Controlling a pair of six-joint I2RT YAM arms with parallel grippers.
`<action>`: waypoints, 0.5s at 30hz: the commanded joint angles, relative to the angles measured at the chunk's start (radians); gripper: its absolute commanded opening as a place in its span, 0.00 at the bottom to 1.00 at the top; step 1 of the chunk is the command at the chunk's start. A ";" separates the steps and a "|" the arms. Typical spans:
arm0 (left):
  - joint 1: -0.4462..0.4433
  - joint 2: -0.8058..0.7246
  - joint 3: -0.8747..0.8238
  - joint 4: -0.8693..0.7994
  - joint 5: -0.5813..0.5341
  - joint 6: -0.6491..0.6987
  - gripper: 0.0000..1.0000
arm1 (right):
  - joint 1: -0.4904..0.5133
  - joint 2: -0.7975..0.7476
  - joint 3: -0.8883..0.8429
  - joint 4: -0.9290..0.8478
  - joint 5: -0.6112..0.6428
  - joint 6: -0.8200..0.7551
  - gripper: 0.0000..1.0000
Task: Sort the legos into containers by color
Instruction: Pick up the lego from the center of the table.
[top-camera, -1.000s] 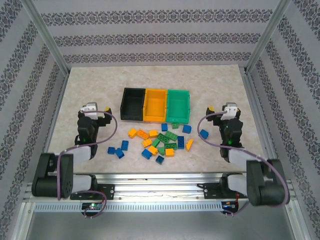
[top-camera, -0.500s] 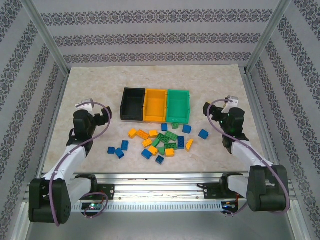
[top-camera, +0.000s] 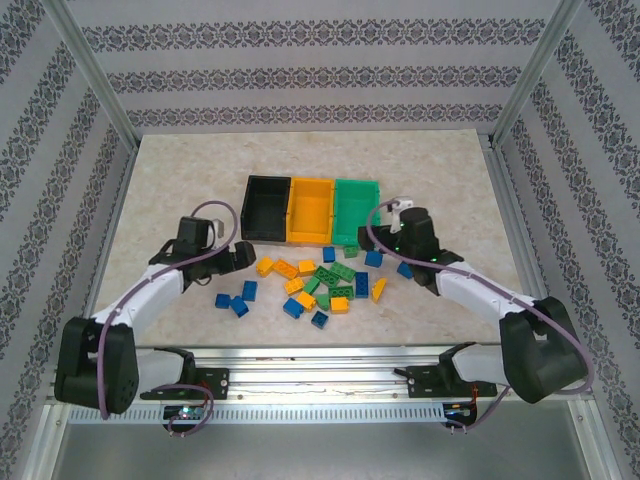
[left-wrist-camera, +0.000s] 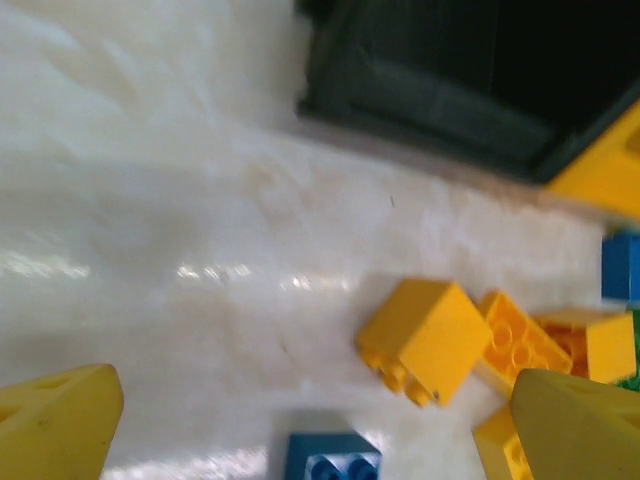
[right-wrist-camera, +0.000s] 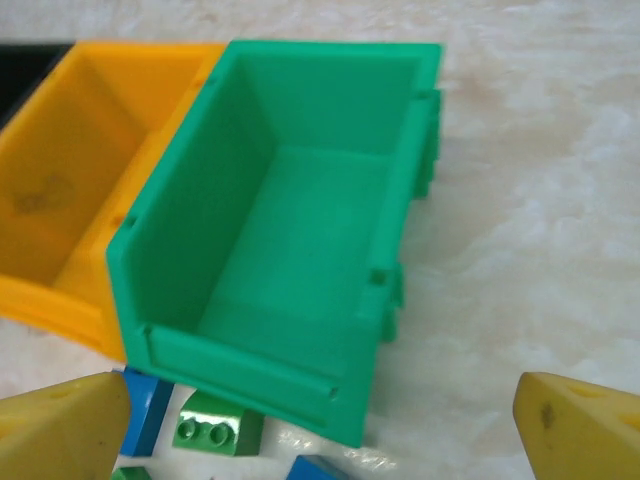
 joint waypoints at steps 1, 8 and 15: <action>-0.049 0.045 0.069 -0.159 0.002 -0.025 1.00 | 0.065 0.025 0.004 0.005 0.167 -0.074 0.98; -0.114 0.091 0.136 -0.220 -0.063 -0.038 0.93 | 0.153 0.000 -0.030 0.082 0.266 -0.071 0.98; -0.204 0.250 0.281 -0.263 -0.119 -0.027 0.89 | 0.165 0.025 -0.039 0.115 0.311 -0.083 0.98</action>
